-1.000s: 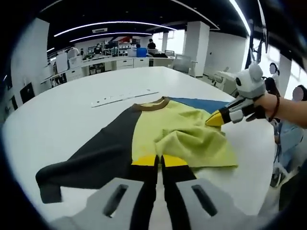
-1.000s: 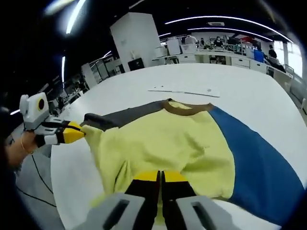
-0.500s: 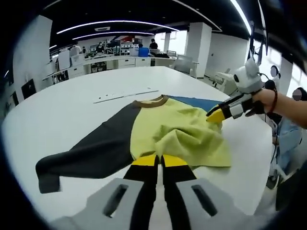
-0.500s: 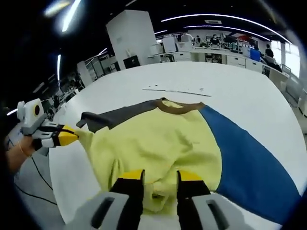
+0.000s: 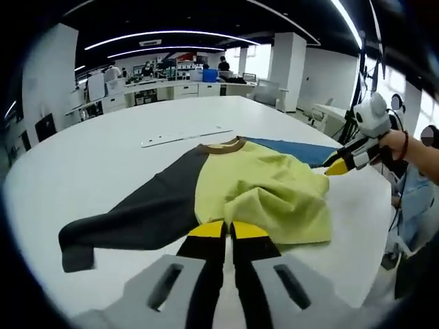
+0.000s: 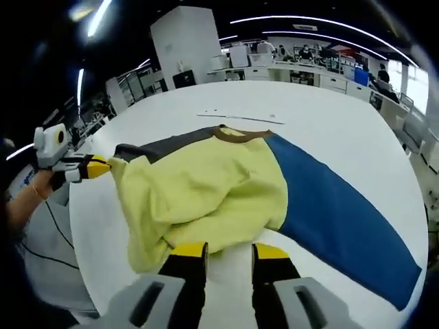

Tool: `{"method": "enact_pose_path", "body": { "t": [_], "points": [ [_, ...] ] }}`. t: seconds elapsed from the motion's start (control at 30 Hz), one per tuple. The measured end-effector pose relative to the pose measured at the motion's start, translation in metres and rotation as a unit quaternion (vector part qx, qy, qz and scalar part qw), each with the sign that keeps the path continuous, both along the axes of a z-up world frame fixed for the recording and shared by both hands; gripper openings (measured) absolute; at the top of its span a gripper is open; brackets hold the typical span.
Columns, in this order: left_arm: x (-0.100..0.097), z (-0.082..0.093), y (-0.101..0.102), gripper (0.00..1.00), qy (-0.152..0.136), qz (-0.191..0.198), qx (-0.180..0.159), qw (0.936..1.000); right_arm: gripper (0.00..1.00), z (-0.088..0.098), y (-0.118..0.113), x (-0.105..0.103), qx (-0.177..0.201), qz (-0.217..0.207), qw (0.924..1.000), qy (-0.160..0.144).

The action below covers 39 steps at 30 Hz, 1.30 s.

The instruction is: Fold the garment on the visible template until the final outline fits inside the template.

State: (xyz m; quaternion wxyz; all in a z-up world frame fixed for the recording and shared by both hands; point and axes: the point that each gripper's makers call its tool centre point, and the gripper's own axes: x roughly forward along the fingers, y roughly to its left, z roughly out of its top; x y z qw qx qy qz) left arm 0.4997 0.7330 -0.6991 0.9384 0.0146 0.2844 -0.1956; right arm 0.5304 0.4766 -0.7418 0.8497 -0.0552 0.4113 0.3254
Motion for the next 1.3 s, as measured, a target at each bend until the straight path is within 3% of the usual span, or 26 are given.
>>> {"method": "enact_pose_path", "body": {
  "t": [0.23,0.43,0.8,0.83,0.97,1.3],
  "points": [
    [-0.003,0.000,0.002,0.00,0.001,0.001,0.006,1.0000,0.16,-0.017,-0.011,-0.002,-0.035,0.017,0.9992,-0.002],
    [-0.007,-0.002,0.006,0.00,0.007,0.005,0.008,0.9999,0.13,-0.020,0.003,-0.001,-0.006,0.030,0.9995,-0.004],
    [-0.013,-0.004,0.008,0.00,0.014,0.005,0.009,0.9998,0.07,-0.034,0.019,-0.002,-0.014,0.062,0.9980,0.007],
    [-0.013,-0.004,0.009,0.00,0.015,0.006,0.009,0.9998,0.04,-0.032,0.020,0.000,-0.015,0.068,0.9976,-0.002],
    [-0.016,-0.006,0.011,0.00,0.018,0.005,0.012,0.9998,0.00,-0.032,0.020,-0.003,-0.015,0.065,0.9978,0.007],
    [-0.028,-0.002,0.013,0.00,0.022,0.001,0.016,0.9996,0.00,-0.024,0.011,-0.015,-0.002,0.039,0.9990,0.021]
  ]
}}
